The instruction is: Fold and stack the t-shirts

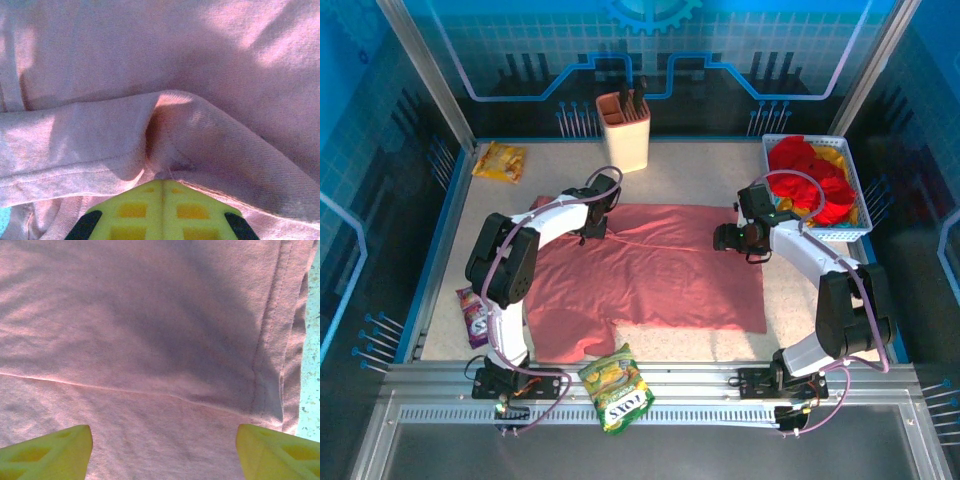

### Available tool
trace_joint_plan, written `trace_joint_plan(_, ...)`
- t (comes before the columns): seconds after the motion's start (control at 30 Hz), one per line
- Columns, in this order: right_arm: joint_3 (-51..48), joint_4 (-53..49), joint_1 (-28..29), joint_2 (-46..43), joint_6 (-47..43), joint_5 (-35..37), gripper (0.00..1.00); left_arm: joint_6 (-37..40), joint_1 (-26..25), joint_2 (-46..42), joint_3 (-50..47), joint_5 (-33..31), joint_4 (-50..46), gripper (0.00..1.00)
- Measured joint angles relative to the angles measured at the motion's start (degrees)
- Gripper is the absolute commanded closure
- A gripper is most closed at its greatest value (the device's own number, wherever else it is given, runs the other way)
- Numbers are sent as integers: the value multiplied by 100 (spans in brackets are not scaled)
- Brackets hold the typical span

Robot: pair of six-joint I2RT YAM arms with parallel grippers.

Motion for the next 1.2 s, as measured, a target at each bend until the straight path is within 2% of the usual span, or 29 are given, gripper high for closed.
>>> trace_joint_plan(0.17, -28, 2, 0, 0, 0, -2, 24, -15, -26, -55, -68, -48, -70, 100)
trace_joint_plan(0.2, -31, 4, 0, 0, 2, -4, 24, -15, -33, -87, -105, -59, -94, 98)
trace_joint_plan(0.3, -31, 4, 0, 0, 2, -4, 24, -11, -50, -153, -151, -68, -118, 81)
trace_joint_plan(0.33, -31, 7, 0, 0, 2, -7, 24, -31, -52, -162, -151, -68, -118, 72)
trace_joint_plan(0.37, -31, 4, 0, 0, 2, -7, 24, -55, -55, -168, -151, -70, -116, 69)
trace_joint_plan(1.2, -31, 0, 0, 0, -44, -17, 24, 13, -55, 109, 90, -37, -52, 70)
